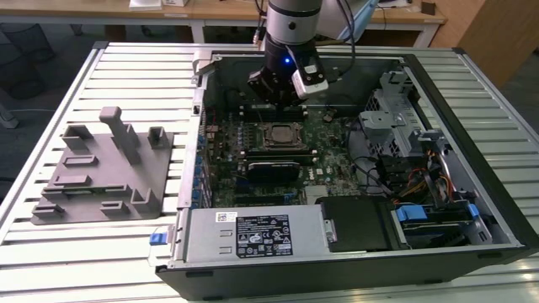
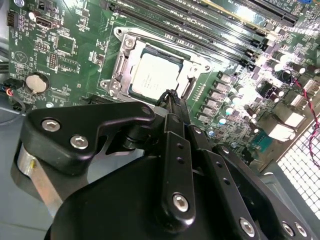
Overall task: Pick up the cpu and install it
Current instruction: 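Install the first cpu locking lever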
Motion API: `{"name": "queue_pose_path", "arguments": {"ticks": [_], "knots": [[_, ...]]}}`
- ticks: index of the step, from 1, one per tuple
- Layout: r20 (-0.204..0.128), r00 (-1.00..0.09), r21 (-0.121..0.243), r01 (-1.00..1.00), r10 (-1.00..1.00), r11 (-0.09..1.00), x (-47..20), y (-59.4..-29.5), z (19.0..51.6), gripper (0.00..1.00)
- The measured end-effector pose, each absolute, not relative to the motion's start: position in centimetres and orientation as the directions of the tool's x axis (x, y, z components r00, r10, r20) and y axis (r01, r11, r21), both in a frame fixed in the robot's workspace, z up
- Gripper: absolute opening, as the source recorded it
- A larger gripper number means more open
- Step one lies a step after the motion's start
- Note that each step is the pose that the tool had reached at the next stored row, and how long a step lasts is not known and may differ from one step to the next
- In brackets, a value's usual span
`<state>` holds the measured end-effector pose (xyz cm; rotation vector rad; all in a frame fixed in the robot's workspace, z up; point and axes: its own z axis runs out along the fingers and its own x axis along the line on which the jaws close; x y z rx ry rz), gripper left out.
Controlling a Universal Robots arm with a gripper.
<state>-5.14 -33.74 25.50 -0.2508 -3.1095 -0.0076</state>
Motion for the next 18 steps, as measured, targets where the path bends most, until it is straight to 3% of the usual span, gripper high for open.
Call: {"name": "queue_pose_path", "arguments": {"ticks": [18], "knots": [[0.022, -0.995, 0.004, 0.101, 0.101, 0.995, -6.9, -33.7, 25.5, 0.11]]}}
